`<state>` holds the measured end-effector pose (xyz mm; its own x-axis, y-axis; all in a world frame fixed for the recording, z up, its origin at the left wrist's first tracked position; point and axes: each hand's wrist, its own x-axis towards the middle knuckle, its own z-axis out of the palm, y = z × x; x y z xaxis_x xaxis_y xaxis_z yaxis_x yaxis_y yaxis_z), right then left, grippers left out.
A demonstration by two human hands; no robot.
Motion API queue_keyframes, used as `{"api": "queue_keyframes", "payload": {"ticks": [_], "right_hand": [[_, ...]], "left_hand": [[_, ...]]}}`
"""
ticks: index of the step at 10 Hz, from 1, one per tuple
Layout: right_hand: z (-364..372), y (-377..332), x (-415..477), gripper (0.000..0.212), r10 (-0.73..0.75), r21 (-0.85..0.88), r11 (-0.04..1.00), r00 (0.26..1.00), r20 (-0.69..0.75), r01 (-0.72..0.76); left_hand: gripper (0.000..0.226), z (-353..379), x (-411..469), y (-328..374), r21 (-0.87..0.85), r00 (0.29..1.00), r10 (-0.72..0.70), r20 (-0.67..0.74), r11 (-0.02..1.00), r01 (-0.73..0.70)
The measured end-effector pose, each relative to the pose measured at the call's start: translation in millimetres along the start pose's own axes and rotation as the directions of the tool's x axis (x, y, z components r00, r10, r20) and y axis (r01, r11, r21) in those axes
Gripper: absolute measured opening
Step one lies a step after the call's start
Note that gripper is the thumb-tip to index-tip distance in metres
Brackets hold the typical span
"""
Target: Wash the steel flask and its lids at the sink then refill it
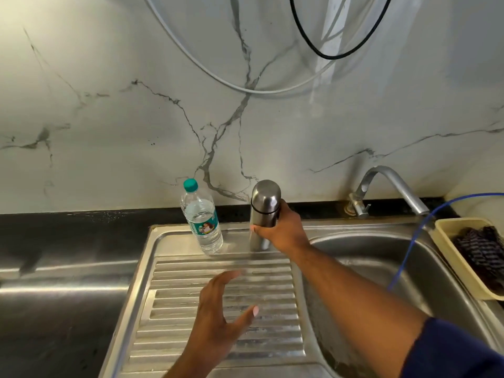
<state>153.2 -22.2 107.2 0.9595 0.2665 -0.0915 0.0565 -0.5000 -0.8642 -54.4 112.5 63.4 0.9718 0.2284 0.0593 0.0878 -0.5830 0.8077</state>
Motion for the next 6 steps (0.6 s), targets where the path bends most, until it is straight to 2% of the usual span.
{"api": "queue_keyframes", "payload": {"ticks": [3, 4, 5, 6], "right_hand": [[15, 24, 2, 0.075, 0.085, -0.028, 0.996, 0.996, -0.025, -0.086], [17, 23, -1, 0.075, 0.095, -0.041, 0.995, 0.995, 0.016, -0.094], [17, 21, -1, 0.079, 0.109, -0.044, 0.993, 0.994, 0.033, -0.108], [18, 20, -9, 0.095, 0.111, -0.033, 0.993, 0.993, 0.024, -0.11]], "left_hand": [[0.064, -7, 2, -13, 0.037, 0.997, -0.065, 0.042, 0.997, 0.063], [0.063, -6, 8, -16, 0.053, 0.997, -0.059, 0.041, 0.997, 0.056], [0.063, -8, 18, -13, 0.073, 1.0, -0.019, 0.007, 0.997, 0.019], [0.061, -10, 26, -11, 0.106, 0.998, 0.063, -0.001, 0.992, -0.063]]}}
